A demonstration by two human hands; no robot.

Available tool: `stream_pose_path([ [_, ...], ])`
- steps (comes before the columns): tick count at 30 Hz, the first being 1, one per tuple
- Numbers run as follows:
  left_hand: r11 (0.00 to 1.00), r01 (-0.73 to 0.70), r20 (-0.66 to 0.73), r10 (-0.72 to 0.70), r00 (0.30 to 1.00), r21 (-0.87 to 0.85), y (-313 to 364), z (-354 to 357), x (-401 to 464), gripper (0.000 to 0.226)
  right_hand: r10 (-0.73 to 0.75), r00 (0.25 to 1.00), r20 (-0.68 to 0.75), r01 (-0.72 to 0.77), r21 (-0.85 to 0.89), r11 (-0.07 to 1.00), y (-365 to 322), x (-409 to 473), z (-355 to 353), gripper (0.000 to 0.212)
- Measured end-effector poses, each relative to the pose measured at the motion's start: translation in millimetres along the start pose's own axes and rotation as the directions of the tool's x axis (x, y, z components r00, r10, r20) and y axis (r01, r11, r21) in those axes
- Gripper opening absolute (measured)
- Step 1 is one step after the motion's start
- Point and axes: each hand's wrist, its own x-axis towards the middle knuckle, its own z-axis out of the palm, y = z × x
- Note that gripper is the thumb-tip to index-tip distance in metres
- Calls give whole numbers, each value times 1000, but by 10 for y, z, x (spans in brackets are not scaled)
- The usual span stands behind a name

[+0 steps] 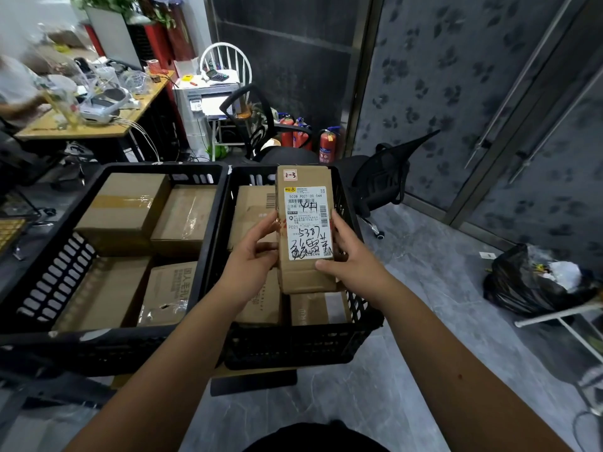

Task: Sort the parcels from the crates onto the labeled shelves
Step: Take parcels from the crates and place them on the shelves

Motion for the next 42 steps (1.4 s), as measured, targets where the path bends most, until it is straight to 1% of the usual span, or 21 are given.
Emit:
stream_pose_path([
  [3, 996, -27, -28, 30, 999, 90, 19, -42, -27, 84, -31, 999, -24, 31, -2, 1000, -36, -43, 60, 100],
  [6, 975, -46, -91, 67, 994, 217, 67, -90, -55, 77, -82, 996, -47, 81, -15, 997, -62, -99, 136, 97],
  [9, 935, -38, -159, 100, 982, 351, 63, -190, -54, 78, -132, 988, -76, 129, -47, 991, -105, -127, 208, 101],
  [12, 903, -28, -191, 121, 974, 429, 92, -317, -105, 78, -167, 983, -77, 160, -87, 983, -156, -119, 264, 103],
  [14, 885, -24, -208, 136, 969, 465, 131, -402, -158, 72, -182, 980, -77, 172, -112, 979, -209, -102, 307, 104],
  [17, 856, -12, -231, 153, 961, 518, 163, -519, -242, 60, -206, 977, -50, 195, -174, 965, -284, -69, 384, 105],
  [20, 837, 5, -258, 162, 952, 547, 216, -616, -350, 56, -210, 978, -1, 206, -194, 959, -357, -26, 467, 104],
  [24, 827, 37, -336, 187, 923, 561, 251, -782, -497, 54, -227, 970, 89, 241, -210, 948, -458, 66, 588, 104],
  [28, 817, 107, -477, 219, 851, 566, 324, -929, -644, 58, -279, 945, 170, 315, -241, 918, -621, 169, 654, 105],
  [31, 802, 174, -573, 238, 784, 572, 377, -997, -733, 62, -326, 906, 270, 395, -258, 882, -729, 294, 678, 103],
  [33, 793, 222, -633, 248, 733, 567, 459, -973, -839, 60, -349, 876, 334, 437, -241, 867, -782, 379, 705, 103],
  [34, 792, 243, -663, 253, 705, 560, 516, -930, -913, 55, -365, 858, 362, 462, -234, 855, -813, 412, 720, 104],
  [36, 783, 279, -713, 277, 644, 556, 593, -837, -1065, 41, -396, 810, 432, 519, -213, 828, -867, 462, 749, 105],
  [37, 780, 289, -731, 292, 617, 555, 649, -765, -1159, 39, -411, 781, 471, 547, -196, 814, -889, 476, 762, 105],
  [39, 768, 334, -769, 301, 564, 546, 705, -650, -1359, 47, -432, 720, 543, 589, -150, 794, -911, 470, 800, 103],
  [42, 753, 424, -836, 300, 459, 503, 706, -520, -1711, 61, -451, 625, 637, 650, -104, 753, -906, 380, 894, 103],
])
